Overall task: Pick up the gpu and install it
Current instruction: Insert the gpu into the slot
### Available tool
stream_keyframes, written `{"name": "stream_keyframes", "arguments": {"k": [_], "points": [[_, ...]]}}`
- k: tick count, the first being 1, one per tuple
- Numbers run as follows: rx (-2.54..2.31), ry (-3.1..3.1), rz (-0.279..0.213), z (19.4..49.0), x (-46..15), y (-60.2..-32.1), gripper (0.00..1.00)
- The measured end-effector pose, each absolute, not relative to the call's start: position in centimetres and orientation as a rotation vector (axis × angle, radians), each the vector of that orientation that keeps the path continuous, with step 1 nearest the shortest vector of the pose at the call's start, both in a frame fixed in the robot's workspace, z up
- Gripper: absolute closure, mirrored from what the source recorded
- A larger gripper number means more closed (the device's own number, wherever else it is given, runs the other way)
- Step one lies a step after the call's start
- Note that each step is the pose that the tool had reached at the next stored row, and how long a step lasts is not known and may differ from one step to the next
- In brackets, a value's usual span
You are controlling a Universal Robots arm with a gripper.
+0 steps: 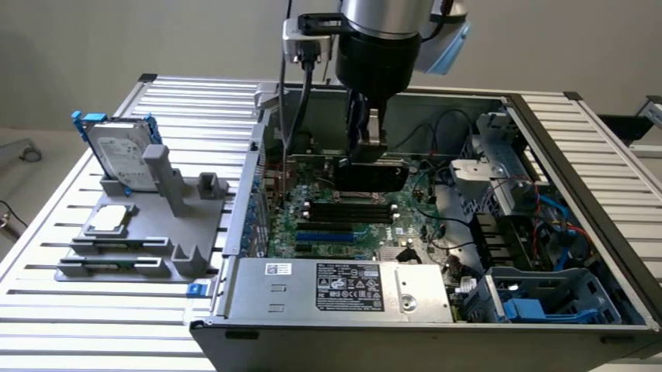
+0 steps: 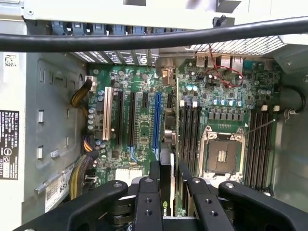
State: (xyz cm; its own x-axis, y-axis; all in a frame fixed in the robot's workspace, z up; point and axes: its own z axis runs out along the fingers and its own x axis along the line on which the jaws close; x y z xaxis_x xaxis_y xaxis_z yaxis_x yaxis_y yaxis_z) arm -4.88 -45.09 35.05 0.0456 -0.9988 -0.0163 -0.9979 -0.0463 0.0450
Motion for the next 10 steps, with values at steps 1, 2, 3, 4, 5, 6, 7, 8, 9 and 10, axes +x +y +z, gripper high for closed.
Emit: {"name": "stream_keyframes", "arguments": {"k": [1, 2, 3, 4, 5, 6, 7, 8, 9, 10], "points": [[2.254, -2.157, -0.067, 34.9, -4.9, -45.3, 0.74], [2.252, -2.159, -0.067, 34.7, -5.0, -45.4, 0.74], [2.250, -2.161, -0.067, 34.5, -5.0, -45.6, 0.74], [2.249, -2.162, -0.067, 34.3, -5.1, -45.8, 0.74], [2.247, -2.164, -0.067, 34.2, -5.1, -45.9, 0.74], [2.244, -2.167, -0.067, 34.0, -5.2, -46.0, 0.74], [2.241, -2.171, -0.067, 33.8, -5.3, -46.1, 0.74], [2.237, -2.175, -0.067, 33.6, -5.3, -46.1, 0.74], [2.233, -2.179, -0.067, 33.4, -5.4, -46.2, 0.74], [2.229, -2.183, -0.067, 33.2, -5.5, -46.2, 0.74]]}}
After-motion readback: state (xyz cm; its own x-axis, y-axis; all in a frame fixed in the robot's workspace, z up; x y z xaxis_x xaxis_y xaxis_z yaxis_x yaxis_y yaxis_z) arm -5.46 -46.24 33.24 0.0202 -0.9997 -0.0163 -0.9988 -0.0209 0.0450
